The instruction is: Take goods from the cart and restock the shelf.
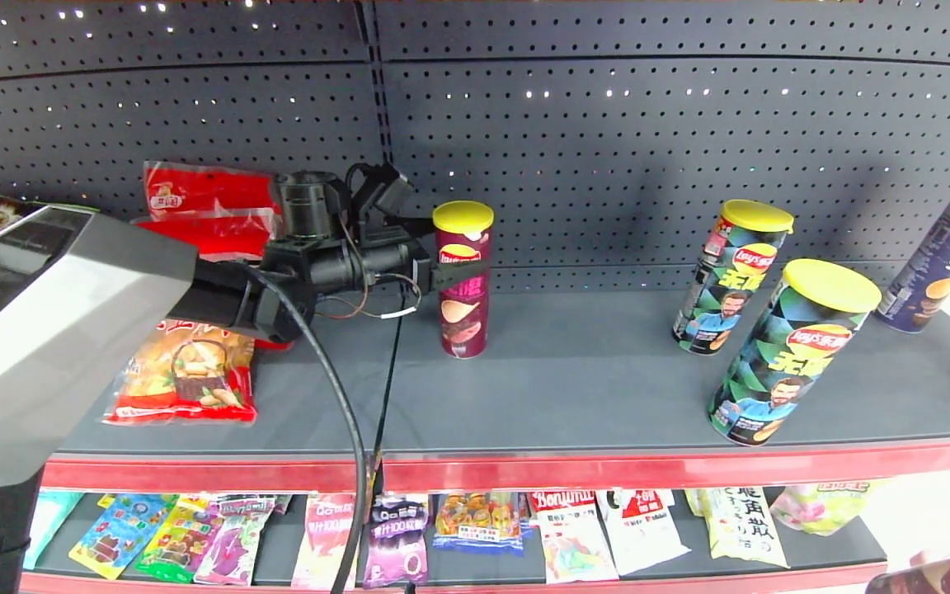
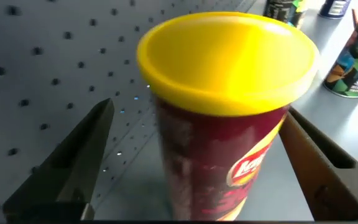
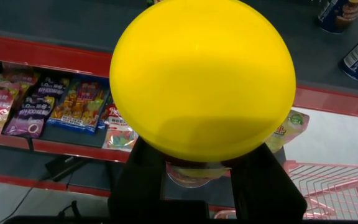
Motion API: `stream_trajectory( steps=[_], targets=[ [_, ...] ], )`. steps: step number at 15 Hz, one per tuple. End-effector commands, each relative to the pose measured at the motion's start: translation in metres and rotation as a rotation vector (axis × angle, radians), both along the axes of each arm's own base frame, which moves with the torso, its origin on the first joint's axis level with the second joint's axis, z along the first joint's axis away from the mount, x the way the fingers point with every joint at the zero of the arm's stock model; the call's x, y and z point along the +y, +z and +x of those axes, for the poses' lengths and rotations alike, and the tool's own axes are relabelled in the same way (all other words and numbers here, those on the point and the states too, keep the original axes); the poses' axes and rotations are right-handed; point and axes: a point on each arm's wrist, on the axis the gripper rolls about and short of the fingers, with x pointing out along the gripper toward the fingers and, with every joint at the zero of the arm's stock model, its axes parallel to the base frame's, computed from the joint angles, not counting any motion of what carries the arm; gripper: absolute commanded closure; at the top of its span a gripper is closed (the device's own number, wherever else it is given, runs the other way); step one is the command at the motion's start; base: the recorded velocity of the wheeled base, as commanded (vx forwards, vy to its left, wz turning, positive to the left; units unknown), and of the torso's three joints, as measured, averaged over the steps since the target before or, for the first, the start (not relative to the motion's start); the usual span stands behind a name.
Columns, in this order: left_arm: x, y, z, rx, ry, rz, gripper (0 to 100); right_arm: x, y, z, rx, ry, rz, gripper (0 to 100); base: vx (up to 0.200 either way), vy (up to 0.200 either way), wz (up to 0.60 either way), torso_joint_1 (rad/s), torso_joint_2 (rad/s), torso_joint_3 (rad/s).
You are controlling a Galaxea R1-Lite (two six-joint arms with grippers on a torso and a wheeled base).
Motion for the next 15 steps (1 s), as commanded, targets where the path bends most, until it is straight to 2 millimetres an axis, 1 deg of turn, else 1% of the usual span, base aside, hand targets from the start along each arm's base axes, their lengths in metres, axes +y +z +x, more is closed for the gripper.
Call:
stream_trajectory(
  steps=[1, 4, 5, 8, 9, 10, 11, 12, 13, 14, 15],
  targets=[
    [-0.001, 0.000, 0.001, -0.002, -0.002, -0.001, 100, 0.000, -0.001, 0.000, 0.005, 0.001, -0.001, 100, 0.000, 0.000, 0.00, 0.000, 0.00, 0.000],
    [-0.003, 0.001, -0.001, 0.004, -0.003, 0.002, 100, 0.000, 0.000, 0.000, 0.003, 0.001, -0.001, 100, 0.000, 0.000, 0.00, 0.000, 0.00, 0.000],
    [-0.003, 0.004, -0.004, 0.001, 0.000, 0.001, 100, 0.000, 0.000, 0.000, 0.003, 0.000, -0.001, 100, 0.000, 0.000, 0.00, 0.000, 0.00, 0.000],
    [-0.002, 0.017, -0.021, 0.029, -0.002, -0.013, 100, 0.000, -0.001, 0.000, 0.000, -0.002, 0.000, 100, 0.000, 0.000, 0.00, 0.000, 0.00, 0.000],
    [-0.002, 0.027, -0.039, 0.078, -0.003, -0.037, 100, 0.000, -0.001, 0.000, 0.000, -0.008, 0.000, 100, 0.000, 0.000, 0.00, 0.000, 0.00, 0.000],
    [-0.003, 0.032, -0.053, 0.111, 0.006, -0.051, 100, 0.000, 0.000, 0.000, -0.001, -0.014, 0.000, 100, 0.000, 0.000, 0.00, 0.000, 0.00, 0.000],
    [0.003, 0.034, -0.076, 0.139, 0.039, -0.046, 100, 0.000, -0.001, -0.001, -0.003, -0.014, 0.001, 100, 0.000, 0.000, 0.00, 0.000, 0.00, 0.000],
    [0.006, 0.032, -0.086, 0.151, 0.047, -0.039, 100, 0.000, -0.001, -0.001, -0.003, -0.014, 0.001, 100, 0.000, 0.000, 0.00, 0.000, 0.00, 0.000],
    [0.010, 0.029, -0.101, 0.156, 0.046, -0.036, 100, 0.000, -0.001, -0.001, -0.004, -0.014, 0.001, 100, 0.000, 0.000, 0.00, 0.000, 0.00, 0.000],
    [0.013, 0.024, -0.109, 0.149, 0.056, -0.039, 100, 0.000, -0.001, -0.001, -0.004, -0.014, 0.001, 100, 0.000, 0.000, 0.00, 0.000, 0.00, 0.000],
    [0.013, 0.022, -0.112, 0.141, 0.062, -0.041, 100, 0.000, -0.001, -0.001, -0.004, -0.014, 0.001, 100, 0.000, 0.000, 0.00, 0.000, 0.00, 0.000]
  ],
)
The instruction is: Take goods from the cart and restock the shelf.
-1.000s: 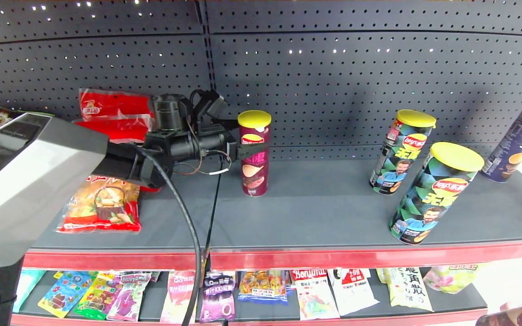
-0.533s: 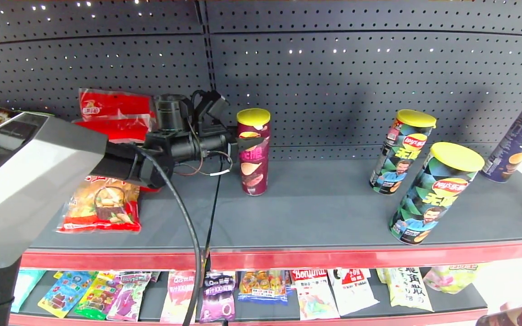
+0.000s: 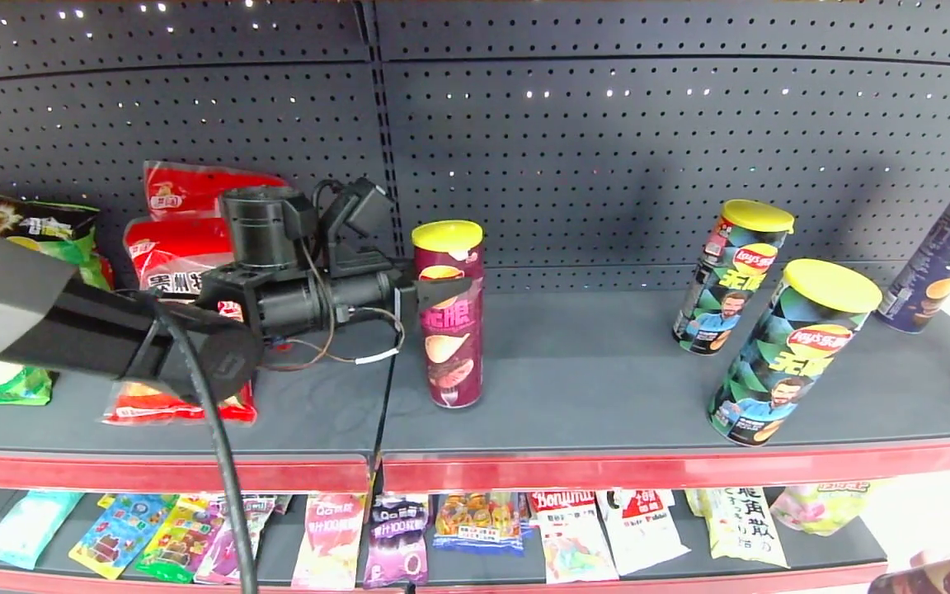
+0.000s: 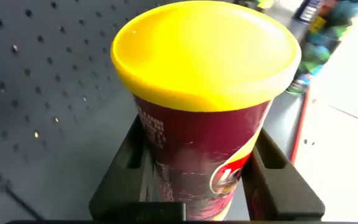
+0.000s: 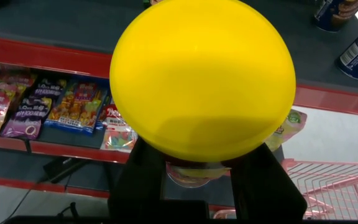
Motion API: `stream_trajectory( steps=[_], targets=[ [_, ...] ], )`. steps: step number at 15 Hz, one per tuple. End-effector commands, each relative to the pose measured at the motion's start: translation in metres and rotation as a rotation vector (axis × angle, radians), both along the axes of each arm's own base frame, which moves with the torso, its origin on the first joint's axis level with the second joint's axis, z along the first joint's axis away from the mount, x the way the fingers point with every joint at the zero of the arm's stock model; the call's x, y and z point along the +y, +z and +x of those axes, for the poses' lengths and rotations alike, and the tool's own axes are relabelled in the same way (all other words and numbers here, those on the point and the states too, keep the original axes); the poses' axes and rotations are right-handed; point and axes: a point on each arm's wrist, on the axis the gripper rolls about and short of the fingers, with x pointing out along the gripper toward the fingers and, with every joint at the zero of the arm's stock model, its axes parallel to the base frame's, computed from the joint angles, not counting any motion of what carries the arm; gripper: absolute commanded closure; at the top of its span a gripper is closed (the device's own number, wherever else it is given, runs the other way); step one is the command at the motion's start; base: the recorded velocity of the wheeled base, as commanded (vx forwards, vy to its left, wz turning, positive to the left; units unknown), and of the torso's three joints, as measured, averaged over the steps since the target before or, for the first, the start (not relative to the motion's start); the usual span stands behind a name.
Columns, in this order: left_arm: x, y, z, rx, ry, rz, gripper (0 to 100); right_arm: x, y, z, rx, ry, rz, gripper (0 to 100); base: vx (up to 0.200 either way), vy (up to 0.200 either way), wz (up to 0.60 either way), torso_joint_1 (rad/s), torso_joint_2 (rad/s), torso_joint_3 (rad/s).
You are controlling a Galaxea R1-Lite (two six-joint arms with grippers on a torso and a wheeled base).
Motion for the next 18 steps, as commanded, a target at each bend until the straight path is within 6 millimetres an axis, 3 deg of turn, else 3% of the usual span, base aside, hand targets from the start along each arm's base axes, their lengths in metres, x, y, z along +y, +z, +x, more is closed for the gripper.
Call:
stream_trajectory(
  steps=[1, 4, 18],
  targets=[
    [0.005, 0.005, -0.027, -0.048, 0.042, -0.017, 100, 0.000, 0.000, 0.000, -0.003, 0.000, 0.000, 100, 0.000, 0.000, 0.00, 0.000, 0.00, 0.000],
    [-0.002, -0.004, -0.043, -0.057, 0.068, -0.019, 100, 0.000, 0.001, 0.000, -0.006, 0.000, 0.001, 100, 0.000, 0.000, 0.00, 0.000, 0.00, 0.000],
    [0.012, -0.020, -0.047, -0.037, 0.147, 0.010, 100, 0.000, 0.002, 0.000, -0.007, 0.000, 0.002, 100, 0.000, 0.000, 0.00, 0.000, 0.00, 0.000]
  ],
)
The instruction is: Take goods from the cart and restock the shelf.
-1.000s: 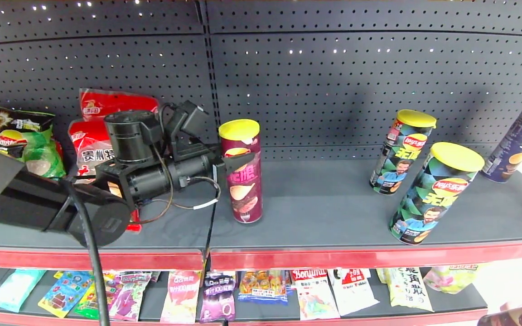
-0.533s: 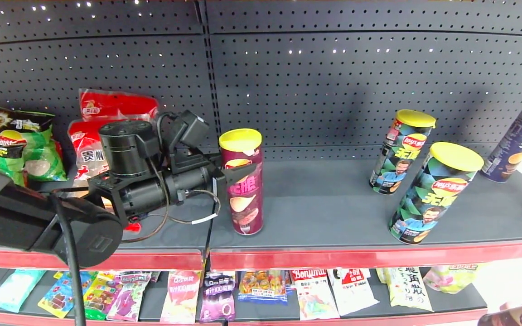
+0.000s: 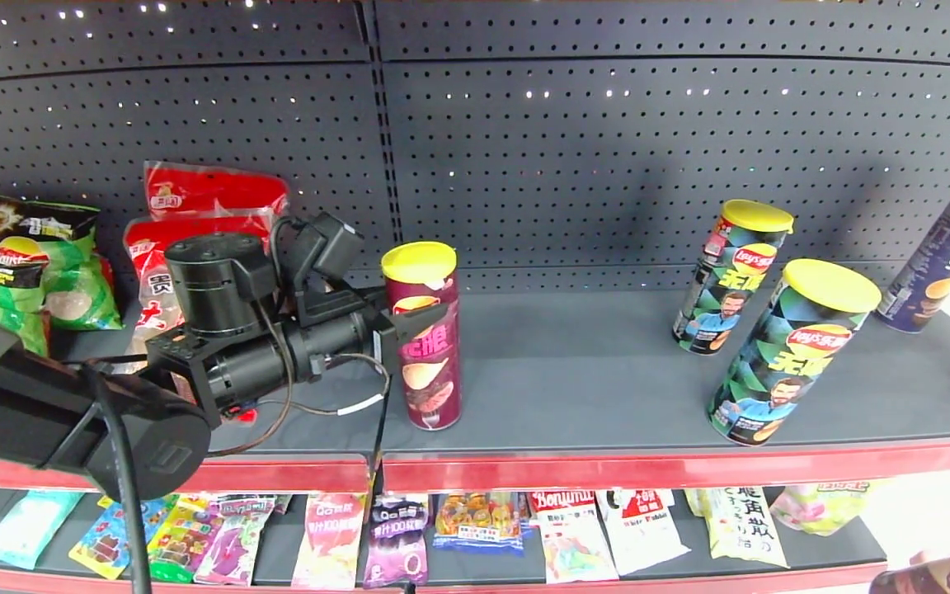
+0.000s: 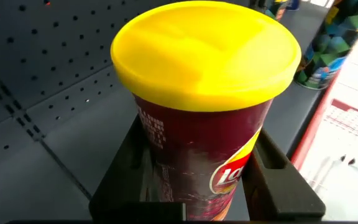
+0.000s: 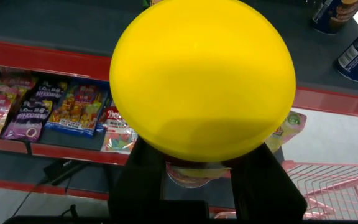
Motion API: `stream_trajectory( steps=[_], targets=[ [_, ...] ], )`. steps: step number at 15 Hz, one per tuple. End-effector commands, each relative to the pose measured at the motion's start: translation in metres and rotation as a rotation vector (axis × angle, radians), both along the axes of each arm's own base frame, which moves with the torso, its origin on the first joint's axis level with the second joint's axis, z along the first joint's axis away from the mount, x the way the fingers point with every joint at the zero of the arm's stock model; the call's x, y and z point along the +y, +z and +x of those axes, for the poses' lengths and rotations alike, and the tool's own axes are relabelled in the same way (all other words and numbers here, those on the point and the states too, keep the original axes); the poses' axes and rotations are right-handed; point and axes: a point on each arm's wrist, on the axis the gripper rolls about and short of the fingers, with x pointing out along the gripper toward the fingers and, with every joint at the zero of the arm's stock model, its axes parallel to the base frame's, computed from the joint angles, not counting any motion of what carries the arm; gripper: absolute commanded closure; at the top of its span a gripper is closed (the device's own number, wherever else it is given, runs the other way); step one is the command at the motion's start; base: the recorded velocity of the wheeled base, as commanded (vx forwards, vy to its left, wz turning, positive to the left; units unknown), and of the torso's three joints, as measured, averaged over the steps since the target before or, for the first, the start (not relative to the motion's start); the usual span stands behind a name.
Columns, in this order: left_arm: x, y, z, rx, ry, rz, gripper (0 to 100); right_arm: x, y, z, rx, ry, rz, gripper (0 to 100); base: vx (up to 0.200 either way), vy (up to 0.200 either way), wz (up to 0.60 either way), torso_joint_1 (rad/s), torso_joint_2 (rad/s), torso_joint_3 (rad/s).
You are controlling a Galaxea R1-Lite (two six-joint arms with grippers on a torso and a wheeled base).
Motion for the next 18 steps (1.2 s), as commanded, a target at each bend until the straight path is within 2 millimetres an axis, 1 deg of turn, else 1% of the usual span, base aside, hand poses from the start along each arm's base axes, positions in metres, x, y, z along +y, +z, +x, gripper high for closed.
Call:
stream_trajectory(
  steps=[1, 4, 11, 18],
  targets=[
    [0.000, -0.003, -0.001, 0.009, -0.001, 0.005, 100, 0.000, 0.000, 0.000, 0.003, 0.000, -0.001, 100, 0.000, 0.000, 0.00, 0.000, 0.00, 0.000],
    [-0.001, -0.002, -0.004, -0.005, -0.007, -0.003, 100, 0.000, 0.000, 0.000, 0.002, 0.000, -0.001, 100, 0.000, 0.000, 0.00, 0.000, 0.00, 0.000],
    [0.000, -0.008, -0.024, 0.018, -0.030, 0.009, 100, 0.000, 0.000, 0.000, 0.002, 0.000, -0.001, 100, 0.000, 0.000, 0.00, 0.000, 0.00, 0.000],
    [0.002, -0.012, -0.027, 0.036, -0.026, 0.017, 100, 0.000, 0.000, 0.000, 0.002, 0.000, -0.001, 100, 0.000, 0.000, 0.00, 0.000, 0.00, 0.000]
  ],
)
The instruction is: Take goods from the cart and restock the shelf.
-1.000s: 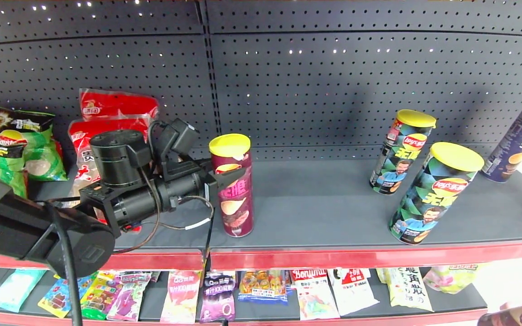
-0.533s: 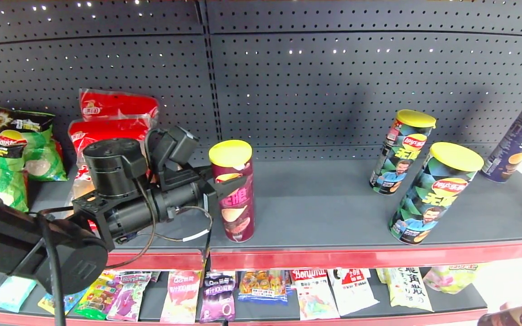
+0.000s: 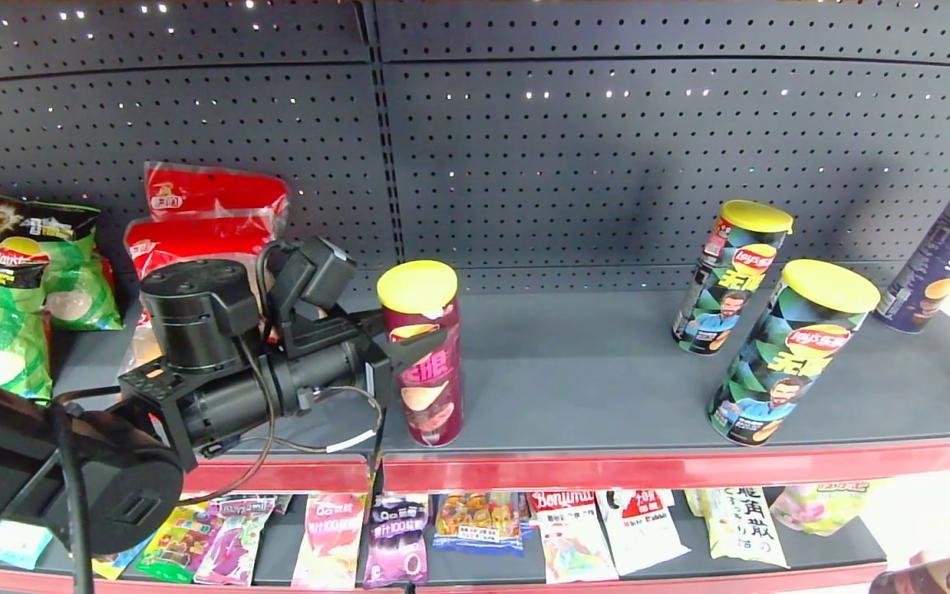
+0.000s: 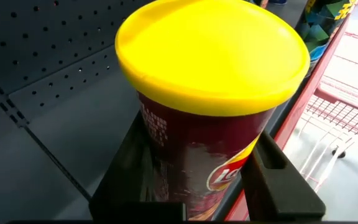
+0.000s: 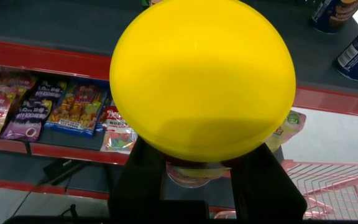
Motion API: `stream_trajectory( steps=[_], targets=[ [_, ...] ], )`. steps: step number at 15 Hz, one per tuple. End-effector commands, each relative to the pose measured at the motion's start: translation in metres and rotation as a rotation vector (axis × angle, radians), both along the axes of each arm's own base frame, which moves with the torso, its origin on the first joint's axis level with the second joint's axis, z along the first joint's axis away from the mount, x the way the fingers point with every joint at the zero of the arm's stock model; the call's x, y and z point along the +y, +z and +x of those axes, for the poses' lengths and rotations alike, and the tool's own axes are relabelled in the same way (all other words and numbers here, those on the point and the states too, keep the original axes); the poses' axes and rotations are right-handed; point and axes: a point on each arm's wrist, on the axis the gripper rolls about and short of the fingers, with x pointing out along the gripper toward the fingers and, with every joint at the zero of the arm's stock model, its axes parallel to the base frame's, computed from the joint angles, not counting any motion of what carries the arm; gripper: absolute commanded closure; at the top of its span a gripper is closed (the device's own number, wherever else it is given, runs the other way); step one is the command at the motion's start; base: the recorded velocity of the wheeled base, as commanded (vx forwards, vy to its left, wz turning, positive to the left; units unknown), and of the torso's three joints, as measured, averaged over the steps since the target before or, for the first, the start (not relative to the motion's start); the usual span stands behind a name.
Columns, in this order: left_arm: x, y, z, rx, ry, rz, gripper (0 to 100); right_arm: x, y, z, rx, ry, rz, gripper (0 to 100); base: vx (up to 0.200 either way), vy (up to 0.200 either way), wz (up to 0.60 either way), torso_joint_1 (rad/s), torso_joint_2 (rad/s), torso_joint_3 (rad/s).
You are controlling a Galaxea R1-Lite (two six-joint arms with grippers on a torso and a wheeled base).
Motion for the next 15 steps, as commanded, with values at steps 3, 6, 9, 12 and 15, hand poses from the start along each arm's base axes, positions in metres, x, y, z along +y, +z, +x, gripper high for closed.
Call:
stream_trajectory(
  steps=[3, 6, 9, 12, 15],
  targets=[
    [-0.0019, -0.0011, -0.0007, 0.006, -0.005, 0.002, 100, 0.0000, 0.0000, 0.0000, 0.000, 0.000, -0.001, 100, 0.000, 0.000, 0.00, 0.000, 0.00, 0.000],
    [-0.0041, -0.0007, -0.0004, 0.007, -0.009, -0.001, 100, 0.0001, 0.0000, 0.0004, 0.003, 0.000, -0.001, 100, 0.000, 0.000, 0.00, 0.000, 0.00, 0.000],
    [-0.0052, -0.0012, -0.0005, 0.009, 0.007, 0.001, 100, 0.0001, 0.0004, 0.0003, 0.002, -0.001, -0.001, 100, 0.000, 0.000, 0.00, 0.000, 0.00, 0.000],
    [-0.0038, -0.0025, -0.0007, 0.012, 0.021, 0.004, 0, 0.0001, 0.0000, 0.0004, 0.003, 0.000, -0.001, 100, 0.000, 0.000, 0.00, 0.000, 0.00, 0.000],
    [-0.0033, -0.0016, -0.0008, 0.007, 0.038, 0.005, 0, 0.0001, 0.0000, 0.0004, 0.003, 0.000, -0.001, 100, 0.000, 0.000, 0.00, 0.000, 0.00, 0.000]
  ],
)
